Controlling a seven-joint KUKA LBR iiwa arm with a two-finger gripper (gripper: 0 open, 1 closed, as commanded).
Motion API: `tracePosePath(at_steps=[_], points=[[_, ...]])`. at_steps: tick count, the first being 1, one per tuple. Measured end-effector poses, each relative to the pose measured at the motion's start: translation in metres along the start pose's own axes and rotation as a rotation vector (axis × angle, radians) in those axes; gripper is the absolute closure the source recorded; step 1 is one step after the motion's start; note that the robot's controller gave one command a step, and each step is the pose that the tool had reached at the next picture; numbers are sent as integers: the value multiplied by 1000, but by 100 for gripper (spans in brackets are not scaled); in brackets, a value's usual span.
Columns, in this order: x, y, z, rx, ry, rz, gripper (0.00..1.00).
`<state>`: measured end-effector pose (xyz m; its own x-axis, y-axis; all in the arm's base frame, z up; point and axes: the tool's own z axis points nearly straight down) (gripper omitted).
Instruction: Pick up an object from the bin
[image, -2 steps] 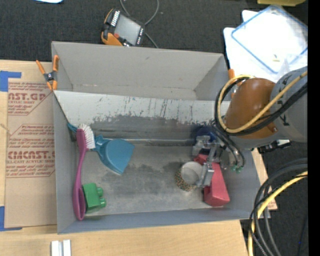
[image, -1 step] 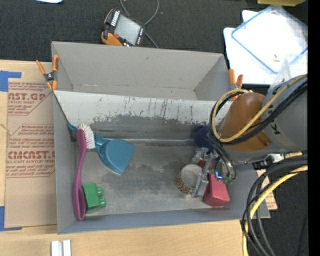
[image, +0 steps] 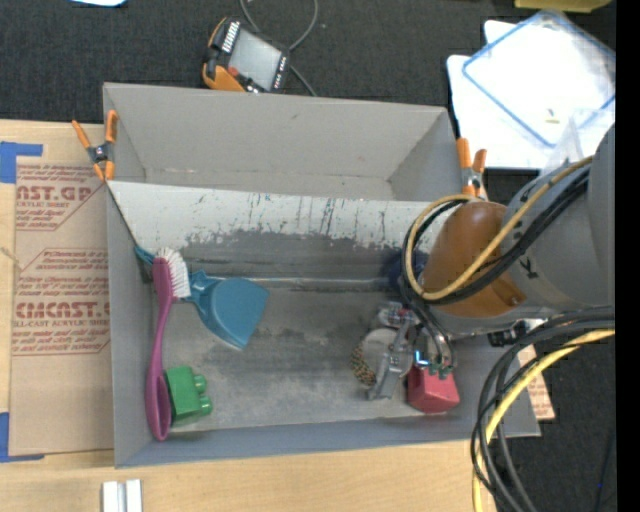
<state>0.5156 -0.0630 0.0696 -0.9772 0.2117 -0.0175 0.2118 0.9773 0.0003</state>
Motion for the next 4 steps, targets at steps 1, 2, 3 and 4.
tracePosePath(at_steps=[1,2,3,4], points=[[0,-12,-1,-2,9,188,100],[0,-12,-1,-2,9,188,100],[2,-12,-32,-1,17,188,100],[0,-12,-57,-2,10,188,100]])
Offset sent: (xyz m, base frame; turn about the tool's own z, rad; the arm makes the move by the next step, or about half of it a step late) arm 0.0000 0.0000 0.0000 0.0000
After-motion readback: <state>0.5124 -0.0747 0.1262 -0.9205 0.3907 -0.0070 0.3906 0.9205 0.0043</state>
